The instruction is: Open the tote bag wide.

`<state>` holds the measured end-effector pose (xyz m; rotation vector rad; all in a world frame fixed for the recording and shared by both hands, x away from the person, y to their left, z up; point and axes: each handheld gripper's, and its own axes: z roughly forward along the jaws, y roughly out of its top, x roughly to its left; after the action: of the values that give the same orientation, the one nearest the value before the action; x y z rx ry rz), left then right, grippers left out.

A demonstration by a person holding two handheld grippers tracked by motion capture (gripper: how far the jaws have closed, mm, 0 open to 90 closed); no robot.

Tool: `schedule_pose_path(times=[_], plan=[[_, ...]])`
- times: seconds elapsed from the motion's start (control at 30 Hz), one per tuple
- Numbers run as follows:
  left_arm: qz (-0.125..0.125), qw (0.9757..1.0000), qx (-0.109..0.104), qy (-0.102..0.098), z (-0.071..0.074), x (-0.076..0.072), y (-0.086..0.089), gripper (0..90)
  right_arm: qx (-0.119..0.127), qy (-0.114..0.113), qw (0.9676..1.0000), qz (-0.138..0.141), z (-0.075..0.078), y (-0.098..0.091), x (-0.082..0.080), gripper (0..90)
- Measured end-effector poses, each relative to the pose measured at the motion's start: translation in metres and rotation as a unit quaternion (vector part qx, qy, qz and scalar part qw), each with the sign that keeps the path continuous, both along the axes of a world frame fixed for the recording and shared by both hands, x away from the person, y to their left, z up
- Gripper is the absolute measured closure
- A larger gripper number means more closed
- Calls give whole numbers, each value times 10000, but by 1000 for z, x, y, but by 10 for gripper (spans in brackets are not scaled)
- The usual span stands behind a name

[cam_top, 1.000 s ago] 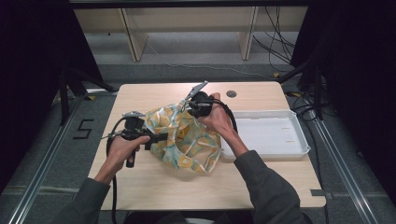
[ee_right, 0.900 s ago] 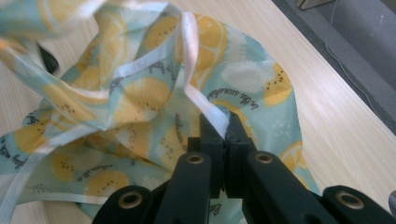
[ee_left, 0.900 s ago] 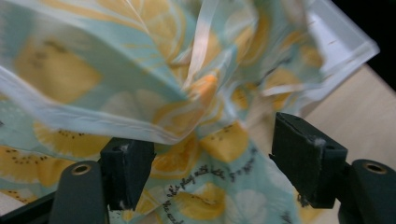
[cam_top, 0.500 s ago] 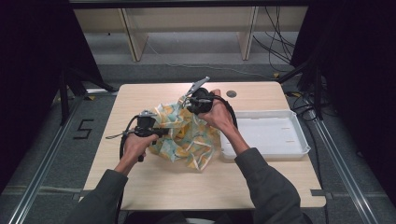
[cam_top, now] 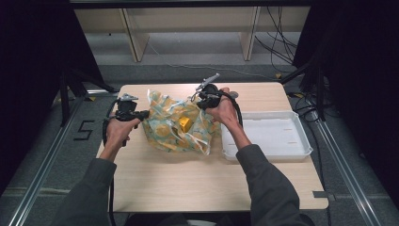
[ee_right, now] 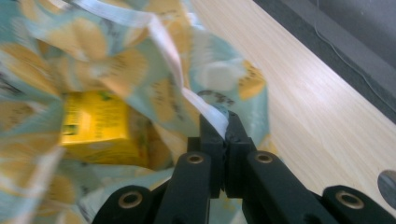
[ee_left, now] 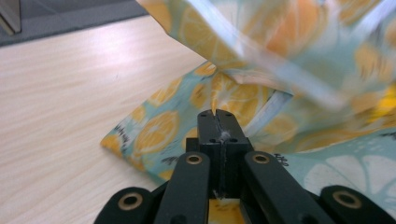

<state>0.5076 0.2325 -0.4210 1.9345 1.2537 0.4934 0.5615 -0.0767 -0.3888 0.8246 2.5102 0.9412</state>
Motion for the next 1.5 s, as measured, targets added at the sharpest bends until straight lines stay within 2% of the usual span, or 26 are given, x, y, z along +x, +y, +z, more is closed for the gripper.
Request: schedule_pose_path(times=[0.03,0.13,0.17,0.27,0.33,0.43,0.53,0.6,0.63,0.67,0.73,0.77,0.83,0.87,0.9,0.93,1.0,1.03,1.07,1.1,1.13,1.17,1.27,1.33,1.47,1.5], plan=[[-58,9998,131,110,-5,2,4,900,-11,66,10000,-41,-3,-1,4,900],[-46,9991,170,395,-30,7,12,900,-100,213,9994,-254,-17,-2,19,900],[-46,9991,170,395,-30,7,12,899,-100,213,9994,-254,-17,-2,19,900],[5,9981,250,556,-49,6,14,899,-304,401,9980,-380,-36,1,26,900],[69,9982,365,467,-57,6,15,899,-419,517,9969,-424,-41,3,27,900],[58,9980,340,525,-62,2,18,899,-546,570,9961,-398,-49,3,28,900],[-40,9971,515,556,-65,-2,20,898,-642,632,9950,-440,-54,1,27,900],[-51,9970,507,584,-66,-3,21,890,-602,729,9946,-437,-56,0,25,897],[-46,9975,398,585,-65,-6,19,869,-641,754,9943,-397,-57,0,25,889],[-65,9975,385,588,-62,-8,19,828,-625,686,9950,-382,-57,-1,25,847],[-106,9973,356,633,-53,-13,18,691,-492,638,9949,-611,-52,-3,22,649],[-148,9974,340,610,-47,-17,19,646,-406,613,9949,-684,-49,-4,21,595],[-185,9975,386,568,-41,-20,21,574,-225,565,9956,-714,-37,-11,15,520],[-133,9988,263,394,-25,-28,27,545,-171,460,9965,-679,-30,-16,13,506],[-133,9988,263,394,-25,-28,27,525,-171,460,9965,-679,-30,-16,13,506],[-124,9997,-81,202,-12,-37,30,509,141,628,9960,-620,-15,-22,1,454],[-217,9985,-497,106,-6,-45,24,498,274,546,9967,-533,-7,-26,-10,450],[-217,9985,-497,106,-6,-45,24,492,274,546,9967,-533,-7,-26,-10,450],[-451,9963,-710,192,-6,-50,13,476,349,537,9971,-417,-4,-27,-21,446],[-451,9963,-710,192,-6,-50,13,467,437,568,9972,-197,-5,-26,-26,446],[-651,9941,-826,278,-11,-54,-1,455,451,685,9965,-171,-5,-25,-31,443],[-810,9939,-643,374,-13,-55,-5,437,404,572,9975,-78,-10,-24,-33,435],[-879,9944,-435,406,-19,-57,-16,398,313,670,9972,-73,-16,-21,-38,432],[-1006,9938,-154,441,-27,-55,-22,428,207,871,9959,-121,-30,-16,-40,424],[-1250,9917,-129,257,-34,-55,-27,712,292,881,9957,35,-44,-7,-42,473],[-1328,9909,-38,232,-35,-57,-29,712,292,881,9957,35,-44,-7,-42,473]])
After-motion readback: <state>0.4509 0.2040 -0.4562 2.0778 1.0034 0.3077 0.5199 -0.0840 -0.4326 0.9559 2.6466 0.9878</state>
